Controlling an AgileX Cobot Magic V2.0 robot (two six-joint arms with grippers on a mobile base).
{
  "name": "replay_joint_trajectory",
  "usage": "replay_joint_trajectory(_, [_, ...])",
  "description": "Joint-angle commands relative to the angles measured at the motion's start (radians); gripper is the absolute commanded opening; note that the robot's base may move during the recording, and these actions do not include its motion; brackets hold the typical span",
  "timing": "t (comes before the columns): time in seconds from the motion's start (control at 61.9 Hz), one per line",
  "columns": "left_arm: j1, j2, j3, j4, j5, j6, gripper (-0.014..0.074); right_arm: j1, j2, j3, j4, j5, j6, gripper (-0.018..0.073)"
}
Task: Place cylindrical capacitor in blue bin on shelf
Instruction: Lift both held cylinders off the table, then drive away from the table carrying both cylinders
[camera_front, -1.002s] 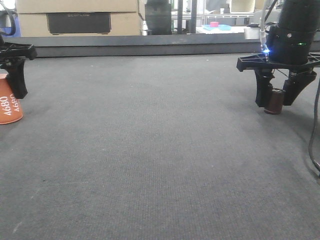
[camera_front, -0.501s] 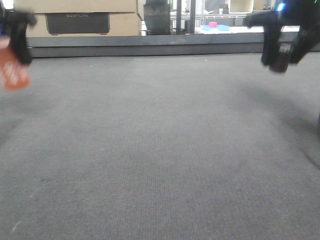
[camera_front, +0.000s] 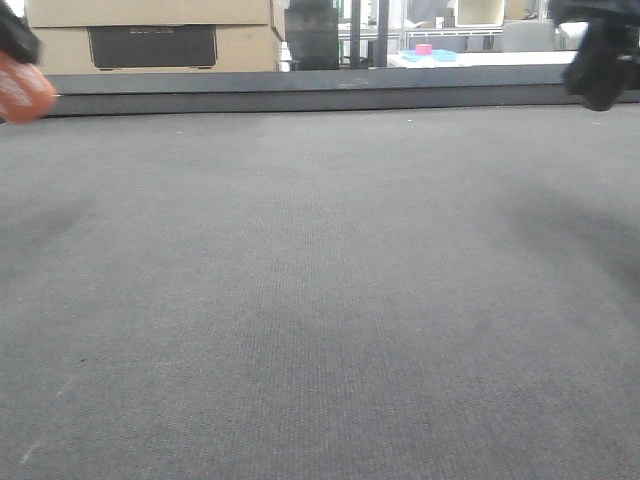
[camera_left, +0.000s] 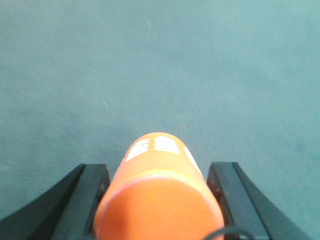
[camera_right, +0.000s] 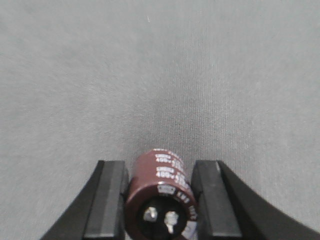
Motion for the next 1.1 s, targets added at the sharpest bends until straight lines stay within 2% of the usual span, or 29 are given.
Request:
replay_joint_trajectory(0.0, [0.003,-0.086,0.073,-0.013,-0.108,0.003,-0.0111,0.0,-0.097,0.096,-0.011,-0.092,0.0,-0.0165])
replay_joint_trajectory(0.162, [0.003,-0.234,0.162,-0.013,-0.185,0.003,-0.0111,0.0,-0.271,0.246,-0.012,-0.172,0.0,-0.0165])
replay_joint_trajectory(0.388, [0.003,-0.447,0.232,-0.013,-0.144,0.003,-0.0111,0.0,-0.529,0.358,-0.009,-0.21,0.0,-0.0165])
replay_joint_trajectory(0.549, [0.003,-0.566,0.255,-0.013,-0.123,0.003,-0.0111,0.0,-0.679,0.373,0.032,-0.209,0.0,-0.0165])
replay_joint_trajectory(0.792, [0.003,-0.699,0.255,-0.013,-0.107,0.003,-0.0111,0.0,-0.853,0.373,0.032,-0.244,0.0,-0.0165])
replay_joint_trajectory(1.083, [0.003,-0.747,0.255,-0.011,-0.107,0.003,-0.0111,0.0,-0.959,0.373,0.032,-0.25,0.0,-0.0165])
